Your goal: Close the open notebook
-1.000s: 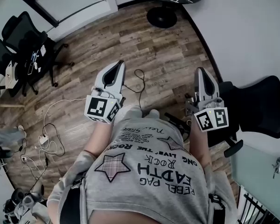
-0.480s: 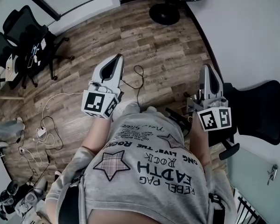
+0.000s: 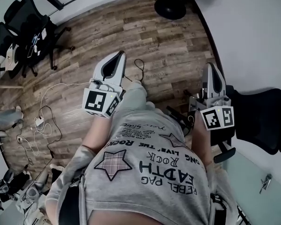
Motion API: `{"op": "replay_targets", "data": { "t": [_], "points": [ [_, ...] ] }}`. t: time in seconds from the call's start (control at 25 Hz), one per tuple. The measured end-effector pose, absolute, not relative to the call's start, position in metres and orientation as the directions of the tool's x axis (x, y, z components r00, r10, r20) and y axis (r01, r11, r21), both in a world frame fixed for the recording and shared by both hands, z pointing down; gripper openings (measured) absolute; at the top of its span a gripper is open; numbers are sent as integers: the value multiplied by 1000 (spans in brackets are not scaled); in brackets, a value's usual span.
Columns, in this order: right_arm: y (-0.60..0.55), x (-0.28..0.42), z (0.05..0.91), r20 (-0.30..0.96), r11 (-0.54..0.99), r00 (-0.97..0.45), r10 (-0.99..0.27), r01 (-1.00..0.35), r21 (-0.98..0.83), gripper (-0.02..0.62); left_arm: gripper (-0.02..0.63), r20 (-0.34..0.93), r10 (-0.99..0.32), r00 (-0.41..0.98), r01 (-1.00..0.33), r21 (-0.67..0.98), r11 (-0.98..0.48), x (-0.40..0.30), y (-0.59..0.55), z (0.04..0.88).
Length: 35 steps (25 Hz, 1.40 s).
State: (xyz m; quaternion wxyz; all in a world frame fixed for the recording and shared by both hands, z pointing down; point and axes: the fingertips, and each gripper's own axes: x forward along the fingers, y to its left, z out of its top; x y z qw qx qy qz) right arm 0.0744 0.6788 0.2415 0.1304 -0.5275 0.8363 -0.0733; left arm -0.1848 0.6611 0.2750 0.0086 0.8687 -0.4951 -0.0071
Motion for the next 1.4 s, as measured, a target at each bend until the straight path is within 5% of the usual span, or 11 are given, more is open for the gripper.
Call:
{"op": "replay_targets", "data": {
  "t": [1.4],
  "points": [
    [387, 53, 248, -106, 341, -324, -940, -906, -251, 14, 5, -21, -756, 654, -755, 44, -654, -176, 338, 279]
  ]
}}
